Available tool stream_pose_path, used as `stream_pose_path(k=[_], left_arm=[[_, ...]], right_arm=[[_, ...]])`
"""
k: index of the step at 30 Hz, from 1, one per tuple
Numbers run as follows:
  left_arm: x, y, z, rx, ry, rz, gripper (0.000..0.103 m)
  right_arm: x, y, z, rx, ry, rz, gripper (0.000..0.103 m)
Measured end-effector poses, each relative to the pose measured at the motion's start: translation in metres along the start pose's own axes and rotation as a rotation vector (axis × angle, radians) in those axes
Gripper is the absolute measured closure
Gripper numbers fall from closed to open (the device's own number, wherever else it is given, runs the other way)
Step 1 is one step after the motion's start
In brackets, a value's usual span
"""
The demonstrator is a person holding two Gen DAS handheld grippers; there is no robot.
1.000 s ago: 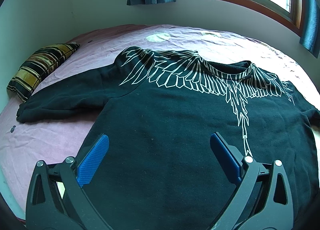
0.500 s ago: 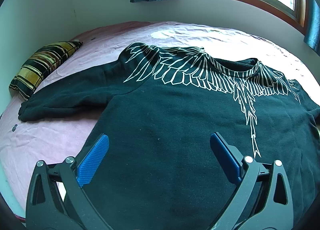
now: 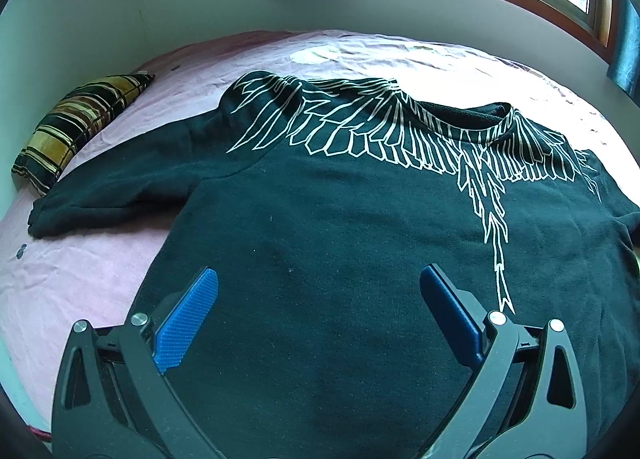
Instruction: Fold small clothes
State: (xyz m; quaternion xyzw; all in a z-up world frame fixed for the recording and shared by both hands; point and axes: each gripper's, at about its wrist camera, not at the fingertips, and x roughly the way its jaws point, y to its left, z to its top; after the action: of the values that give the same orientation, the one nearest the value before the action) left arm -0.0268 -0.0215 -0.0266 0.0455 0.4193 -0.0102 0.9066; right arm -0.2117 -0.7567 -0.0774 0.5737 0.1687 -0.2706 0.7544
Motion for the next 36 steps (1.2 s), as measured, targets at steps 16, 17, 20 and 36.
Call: stream_pose_path(k=[16,17,20,36], left_arm=[[-0.001,0.002,0.004,0.006,0.004,-0.004,0.002],[-0.001,0.003,0.004,0.006,0.002,-0.003,0.002],[-0.004,0.009,0.006,0.008,-0.011,-0.005,0.002],[-0.029,0.094,-0.006,-0.087,-0.068,0.059,0.002]], right_arm=[[-0.056,0.032,0.018,-0.023,-0.082,0.171,0.095],[-0.06,0.052,0.013,-0.062,-0.078,0.201,0.095],[-0.067,0.13,-0.014,-0.21,-0.049,0.293,0.096],[-0.02,0.362,-0.389,-0.958,0.469,0.559,0.101]])
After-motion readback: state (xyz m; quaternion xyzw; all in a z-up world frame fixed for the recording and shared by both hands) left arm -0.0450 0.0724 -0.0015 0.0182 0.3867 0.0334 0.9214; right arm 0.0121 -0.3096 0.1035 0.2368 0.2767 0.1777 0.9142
